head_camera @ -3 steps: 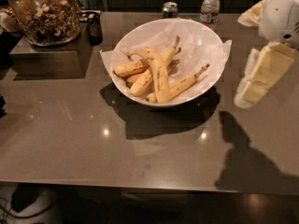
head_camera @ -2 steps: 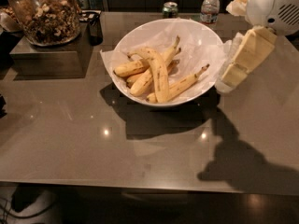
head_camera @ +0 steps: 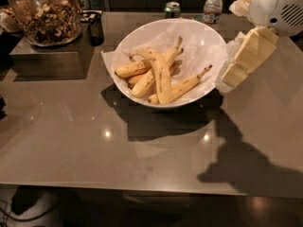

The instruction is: Pick banana from white bowl

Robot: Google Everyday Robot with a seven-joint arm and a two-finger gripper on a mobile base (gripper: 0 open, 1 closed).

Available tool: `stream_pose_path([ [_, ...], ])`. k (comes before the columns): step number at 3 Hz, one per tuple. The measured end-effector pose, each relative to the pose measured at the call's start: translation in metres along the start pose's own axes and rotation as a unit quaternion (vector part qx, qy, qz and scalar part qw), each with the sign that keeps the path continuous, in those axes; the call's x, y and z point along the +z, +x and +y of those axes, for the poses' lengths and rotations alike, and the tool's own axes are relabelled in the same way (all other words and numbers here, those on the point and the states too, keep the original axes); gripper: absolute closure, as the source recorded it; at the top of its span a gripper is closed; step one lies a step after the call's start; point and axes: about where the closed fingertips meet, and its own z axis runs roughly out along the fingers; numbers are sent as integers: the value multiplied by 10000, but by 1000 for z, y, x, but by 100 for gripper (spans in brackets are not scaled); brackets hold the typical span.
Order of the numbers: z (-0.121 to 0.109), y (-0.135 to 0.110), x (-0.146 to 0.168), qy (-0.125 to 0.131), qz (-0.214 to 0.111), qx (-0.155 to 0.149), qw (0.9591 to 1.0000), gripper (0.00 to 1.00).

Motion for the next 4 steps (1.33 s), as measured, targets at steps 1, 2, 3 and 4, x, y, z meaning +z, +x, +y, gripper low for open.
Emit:
stream_pose_path([
  [1,-12,-16,22,-135,-323,238,9991,0],
  [2,-24,-38,50,-313,-550,369,9973,0],
  [3,-22,-53,67,-560,-457,141,9973,0],
  [4,-23,-50,67,-520,-534,350,9966,0],
])
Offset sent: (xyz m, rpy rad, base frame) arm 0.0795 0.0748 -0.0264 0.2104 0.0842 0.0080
